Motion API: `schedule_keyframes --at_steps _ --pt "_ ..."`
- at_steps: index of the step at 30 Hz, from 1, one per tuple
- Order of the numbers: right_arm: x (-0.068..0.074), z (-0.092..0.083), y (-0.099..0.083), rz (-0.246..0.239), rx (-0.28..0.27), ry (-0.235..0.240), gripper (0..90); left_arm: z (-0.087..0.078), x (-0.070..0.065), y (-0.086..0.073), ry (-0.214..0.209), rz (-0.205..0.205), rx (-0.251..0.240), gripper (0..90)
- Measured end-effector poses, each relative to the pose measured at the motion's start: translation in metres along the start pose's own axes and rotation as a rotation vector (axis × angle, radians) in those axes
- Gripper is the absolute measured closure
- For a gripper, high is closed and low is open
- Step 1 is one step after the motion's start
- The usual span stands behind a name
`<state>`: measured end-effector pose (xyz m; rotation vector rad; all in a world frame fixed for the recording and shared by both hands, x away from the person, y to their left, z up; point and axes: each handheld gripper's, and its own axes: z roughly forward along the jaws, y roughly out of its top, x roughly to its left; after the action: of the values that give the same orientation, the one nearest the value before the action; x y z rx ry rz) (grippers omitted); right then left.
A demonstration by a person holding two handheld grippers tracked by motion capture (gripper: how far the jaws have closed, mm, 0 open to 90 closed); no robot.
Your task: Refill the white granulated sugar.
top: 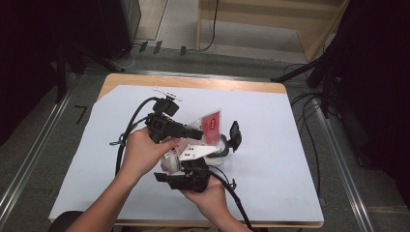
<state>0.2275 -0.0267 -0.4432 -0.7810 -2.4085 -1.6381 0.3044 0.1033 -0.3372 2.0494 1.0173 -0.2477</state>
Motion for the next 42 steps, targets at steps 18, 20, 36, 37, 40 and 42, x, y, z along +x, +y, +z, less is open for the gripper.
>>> schedule_keyframes --at_steps 18,20,36,37,40,42 --pt "0.0002 0.0004 0.0015 0.007 0.009 0.001 62.2 0.002 0.004 0.0016 -0.021 -0.011 0.007 68.4" --pt "0.0003 0.0001 0.0018 0.008 0.008 0.003 62.2 0.0023 0.0028 0.0015 -0.019 -0.007 0.001 68.0" --pt "-0.0004 0.0004 0.0025 0.009 0.012 0.003 62.0 0.0033 0.0009 0.002 0.008 -0.007 0.001 71.9" --pt "-0.0005 0.0002 0.0025 0.008 0.012 0.003 61.9 0.0028 0.0006 0.0022 0.011 -0.008 0.006 71.9" --pt "0.0002 0.0005 0.0026 -0.006 0.012 -0.008 59.9 0.0031 0.0003 0.0021 -0.002 -0.008 -0.008 72.5" --pt "0.001 0.0014 0.0023 -0.014 0.013 -0.012 60.5 0.0034 0.0001 0.0023 -0.002 -0.003 0.0 72.8"
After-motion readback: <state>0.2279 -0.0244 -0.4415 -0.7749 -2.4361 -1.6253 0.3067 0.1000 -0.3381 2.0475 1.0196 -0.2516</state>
